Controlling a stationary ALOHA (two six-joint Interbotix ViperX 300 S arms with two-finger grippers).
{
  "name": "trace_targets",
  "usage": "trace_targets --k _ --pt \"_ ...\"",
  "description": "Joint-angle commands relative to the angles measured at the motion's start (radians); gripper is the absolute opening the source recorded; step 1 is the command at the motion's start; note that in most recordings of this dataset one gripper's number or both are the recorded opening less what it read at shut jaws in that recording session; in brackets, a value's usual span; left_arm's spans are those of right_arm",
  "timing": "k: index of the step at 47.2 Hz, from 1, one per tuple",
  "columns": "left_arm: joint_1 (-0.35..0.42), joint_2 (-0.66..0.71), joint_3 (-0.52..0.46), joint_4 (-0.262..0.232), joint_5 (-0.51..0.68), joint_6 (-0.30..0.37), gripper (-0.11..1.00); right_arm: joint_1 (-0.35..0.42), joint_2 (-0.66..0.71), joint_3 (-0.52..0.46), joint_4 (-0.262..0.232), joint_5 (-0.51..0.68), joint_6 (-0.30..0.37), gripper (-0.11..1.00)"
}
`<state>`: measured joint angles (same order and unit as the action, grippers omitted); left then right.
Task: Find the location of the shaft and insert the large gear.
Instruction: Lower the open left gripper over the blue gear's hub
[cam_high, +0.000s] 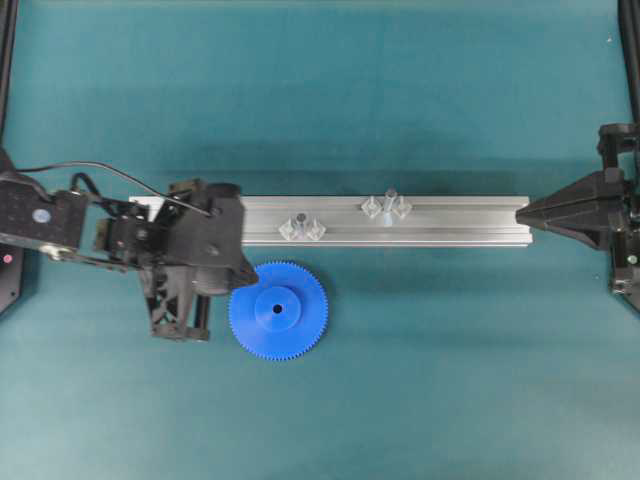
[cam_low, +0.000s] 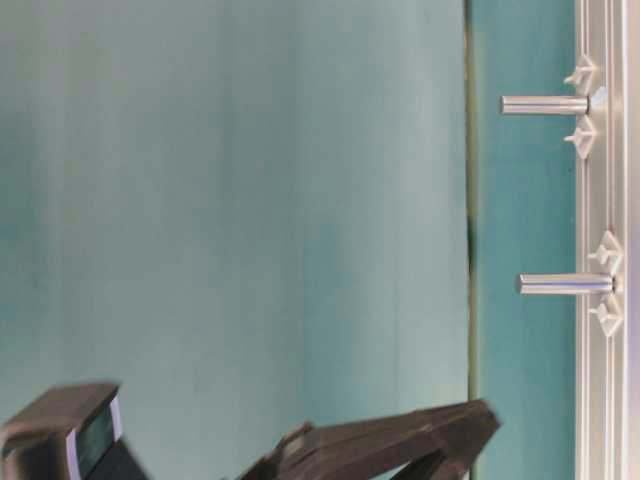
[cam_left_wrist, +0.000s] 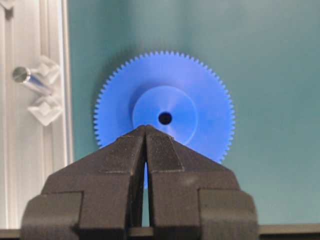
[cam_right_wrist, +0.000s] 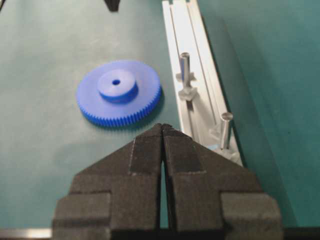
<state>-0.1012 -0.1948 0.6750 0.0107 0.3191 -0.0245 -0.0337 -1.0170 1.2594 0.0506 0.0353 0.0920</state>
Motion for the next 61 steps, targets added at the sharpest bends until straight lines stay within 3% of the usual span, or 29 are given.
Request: trace_targets --k 1,61 --pt "-0.006 0.014 -0.054 0.002 0.018 0.0 -0.02 -0.002 0.003 -0.006 0.0 -0.005 0.009 -0.02" --pt "-0.032 0.33 -0.356 0.002 0.39 0.003 -0.01 -0.002 -0.018 0.015 0.0 -0.005 0.011 -0.02"
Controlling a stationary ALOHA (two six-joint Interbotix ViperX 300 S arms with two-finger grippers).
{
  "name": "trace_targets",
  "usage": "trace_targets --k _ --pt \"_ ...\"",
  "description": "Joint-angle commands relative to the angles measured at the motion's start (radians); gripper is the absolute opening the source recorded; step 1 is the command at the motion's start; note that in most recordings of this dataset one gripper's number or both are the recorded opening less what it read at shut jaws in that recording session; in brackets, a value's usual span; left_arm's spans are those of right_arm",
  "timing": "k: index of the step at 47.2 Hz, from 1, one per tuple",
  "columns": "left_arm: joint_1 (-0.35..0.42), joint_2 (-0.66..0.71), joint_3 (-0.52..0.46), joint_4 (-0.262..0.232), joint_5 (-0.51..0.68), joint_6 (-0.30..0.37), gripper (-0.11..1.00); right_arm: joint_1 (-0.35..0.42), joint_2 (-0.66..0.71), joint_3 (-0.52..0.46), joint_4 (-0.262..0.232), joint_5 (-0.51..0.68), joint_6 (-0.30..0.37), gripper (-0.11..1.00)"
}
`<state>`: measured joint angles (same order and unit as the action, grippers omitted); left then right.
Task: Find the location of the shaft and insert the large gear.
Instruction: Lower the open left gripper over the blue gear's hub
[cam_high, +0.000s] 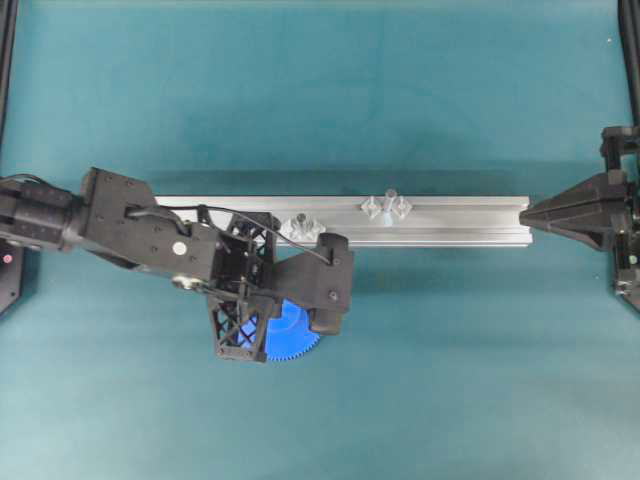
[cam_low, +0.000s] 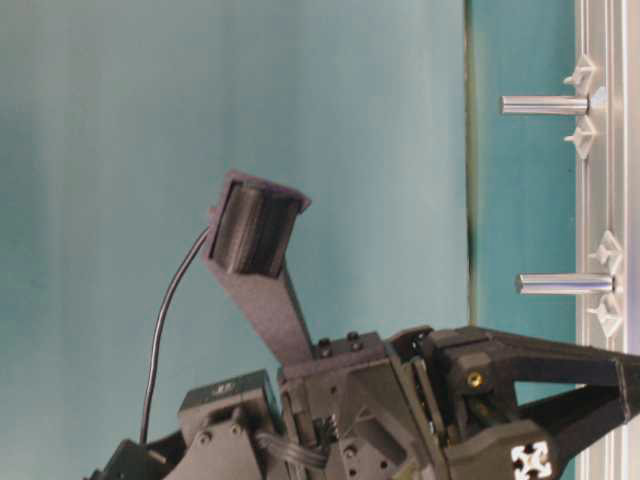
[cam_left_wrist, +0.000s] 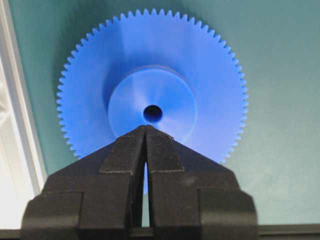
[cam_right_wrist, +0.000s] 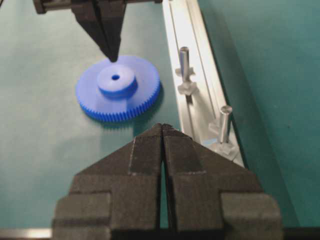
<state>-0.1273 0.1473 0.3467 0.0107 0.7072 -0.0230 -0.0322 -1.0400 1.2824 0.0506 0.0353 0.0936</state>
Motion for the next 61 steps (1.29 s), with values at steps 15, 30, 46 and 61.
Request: trace_targets --k 15,30,46,61 --pt "-0.009 0.003 -0.032 0.003 0.003 0.002 -0.02 -0.003 0.003 -0.006 0.0 -0.005 0.009 -0.02" --pt "-0.017 0.021 -0.037 0.002 0.002 0.002 -0.01 -0.003 0.005 -0.005 0.0 -0.005 0.009 -0.02" --pt "-0.018 0.028 -0.038 0.003 0.003 0.0 -0.01 -0.005 0.005 -0.002 0.0 -0.005 0.009 -0.02" --pt "-0.017 0.029 -0.041 0.003 0.0 0.002 -0.01 -0.003 0.005 0.0 0.0 -0.005 0.009 -0.02"
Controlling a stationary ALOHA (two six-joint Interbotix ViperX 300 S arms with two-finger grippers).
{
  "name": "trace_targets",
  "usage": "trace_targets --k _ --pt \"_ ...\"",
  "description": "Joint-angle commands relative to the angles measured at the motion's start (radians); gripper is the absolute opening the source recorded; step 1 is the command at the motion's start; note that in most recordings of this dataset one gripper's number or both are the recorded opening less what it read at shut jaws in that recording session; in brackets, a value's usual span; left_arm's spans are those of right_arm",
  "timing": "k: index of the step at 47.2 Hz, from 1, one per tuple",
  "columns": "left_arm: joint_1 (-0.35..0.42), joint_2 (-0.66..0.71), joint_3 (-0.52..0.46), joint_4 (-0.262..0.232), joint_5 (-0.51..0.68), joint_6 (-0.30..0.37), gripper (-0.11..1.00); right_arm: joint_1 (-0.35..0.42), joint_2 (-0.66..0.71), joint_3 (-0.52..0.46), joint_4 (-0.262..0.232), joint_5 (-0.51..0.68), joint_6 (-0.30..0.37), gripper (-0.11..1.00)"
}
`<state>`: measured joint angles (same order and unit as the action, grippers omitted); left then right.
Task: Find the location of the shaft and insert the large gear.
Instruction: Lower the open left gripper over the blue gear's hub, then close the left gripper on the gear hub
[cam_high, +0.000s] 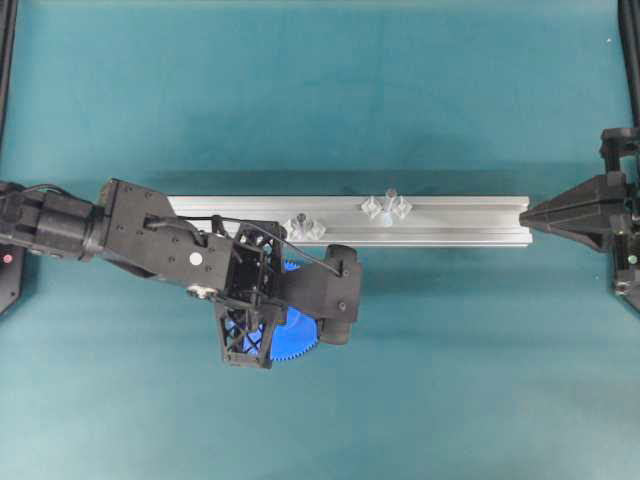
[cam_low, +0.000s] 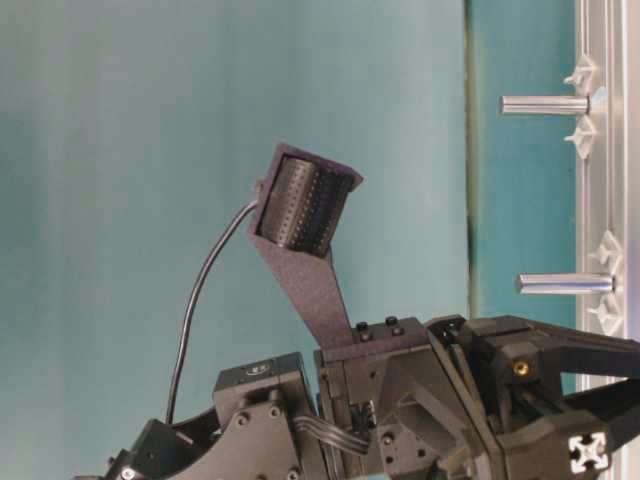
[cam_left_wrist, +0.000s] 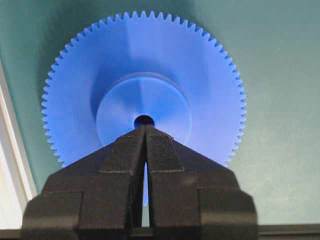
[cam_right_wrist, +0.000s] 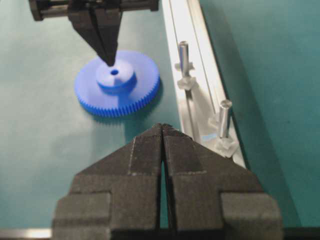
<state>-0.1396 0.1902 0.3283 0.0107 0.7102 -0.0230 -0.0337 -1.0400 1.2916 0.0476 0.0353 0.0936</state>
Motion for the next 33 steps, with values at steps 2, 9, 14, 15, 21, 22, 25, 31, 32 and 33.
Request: trace_targets --k 2,9,14,15,21,22,25,31,32,33 --pt "-0.005 -0.014 -0.023 0.003 -0.003 0.003 -0.01 -0.002 0.005 -0.009 0.003 -0.005 0.009 -0.02" --pt "-0.005 -0.015 -0.023 0.003 -0.002 0.003 -0.01 -0.002 0.005 -0.009 0.003 -0.005 0.009 -0.02" --pt "-0.006 -0.014 -0.023 0.003 0.0 0.003 0.04 -0.002 0.005 -0.009 0.003 -0.005 0.014 -0.02" --pt "-0.005 -0.015 -0.023 0.003 0.0 0.003 0.06 -0.002 0.005 -0.009 0.003 -0.005 0.017 -0.02" --pt "-0.006 -0.014 -0.025 0.003 0.0 -0.003 0.37 -0.003 0.005 -0.006 0.003 -0.005 0.046 -0.02" --pt "-0.006 -0.014 -0.023 0.003 -0.002 -0.003 0.43 -0.002 0.003 -0.006 0.003 -0.005 0.051 -0.02" --pt "-0.006 -0.014 -0.021 0.003 -0.005 -0.005 0.62 -0.002 0.005 -0.002 0.003 -0.005 0.063 -0.02" --pt "-0.005 -0.014 -0.025 0.003 -0.006 -0.002 0.9 -0.002 0.005 -0.002 -0.008 -0.005 0.066 -0.02" --pt "-0.005 -0.014 -0.025 0.003 -0.006 0.0 0.93 -0.002 0.005 -0.002 -0.009 -0.005 0.066 -0.02" --pt "-0.006 -0.014 -0.023 0.003 -0.006 0.002 0.94 -0.003 0.005 -0.002 -0.009 -0.005 0.066 -0.02"
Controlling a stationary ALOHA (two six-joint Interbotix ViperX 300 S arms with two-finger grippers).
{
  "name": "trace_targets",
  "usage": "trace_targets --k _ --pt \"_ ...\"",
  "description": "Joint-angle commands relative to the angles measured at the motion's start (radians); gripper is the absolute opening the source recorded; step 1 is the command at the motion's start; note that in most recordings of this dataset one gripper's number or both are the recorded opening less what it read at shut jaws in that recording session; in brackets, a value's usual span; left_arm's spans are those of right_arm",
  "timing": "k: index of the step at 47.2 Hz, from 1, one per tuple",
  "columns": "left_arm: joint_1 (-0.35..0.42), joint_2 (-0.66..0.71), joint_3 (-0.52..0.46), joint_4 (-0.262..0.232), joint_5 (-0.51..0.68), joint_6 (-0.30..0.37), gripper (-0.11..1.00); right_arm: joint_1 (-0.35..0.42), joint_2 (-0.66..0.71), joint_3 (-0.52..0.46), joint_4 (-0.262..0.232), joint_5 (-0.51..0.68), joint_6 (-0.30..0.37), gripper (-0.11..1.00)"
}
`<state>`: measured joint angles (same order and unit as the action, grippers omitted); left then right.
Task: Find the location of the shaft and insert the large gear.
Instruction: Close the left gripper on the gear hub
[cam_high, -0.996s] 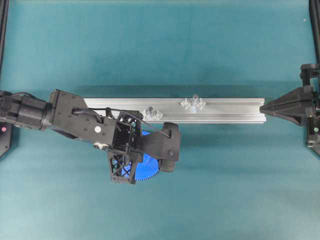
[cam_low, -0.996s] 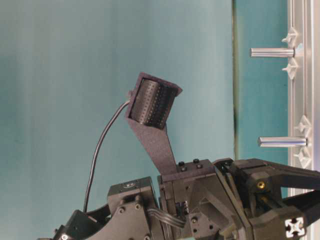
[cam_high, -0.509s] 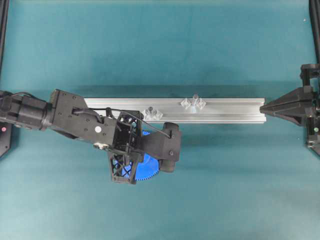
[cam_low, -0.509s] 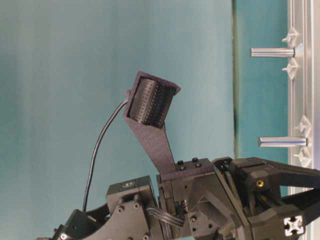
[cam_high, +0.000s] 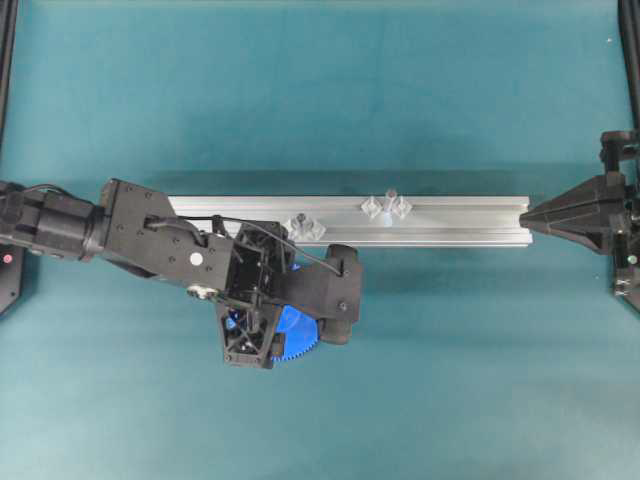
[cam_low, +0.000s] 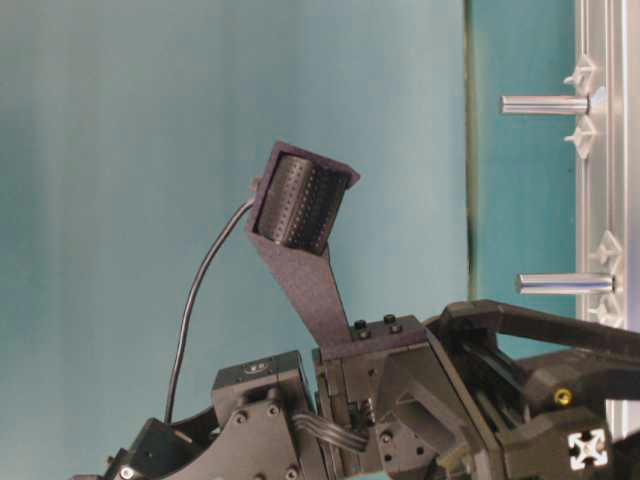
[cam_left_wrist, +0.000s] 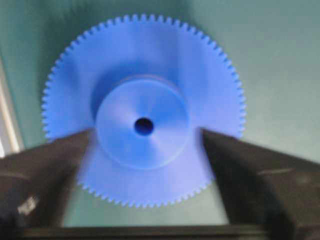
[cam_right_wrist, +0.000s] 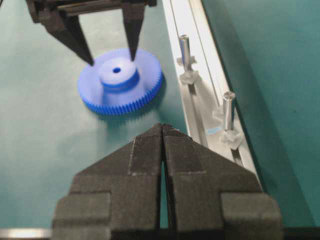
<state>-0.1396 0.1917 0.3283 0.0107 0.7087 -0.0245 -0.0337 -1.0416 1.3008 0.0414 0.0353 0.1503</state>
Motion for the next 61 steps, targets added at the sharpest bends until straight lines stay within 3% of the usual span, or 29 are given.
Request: trace_targets --k 1,61 --pt "-0.006 -0.015 -0.023 0.003 -0.005 0.005 0.94 -0.002 0.006 -0.009 -0.003 -0.005 0.009 -0.02" --pt "-0.003 0.04 -0.04 0.003 0.0 -0.014 0.93 -0.002 0.006 -0.011 -0.003 -0.005 0.009 -0.02"
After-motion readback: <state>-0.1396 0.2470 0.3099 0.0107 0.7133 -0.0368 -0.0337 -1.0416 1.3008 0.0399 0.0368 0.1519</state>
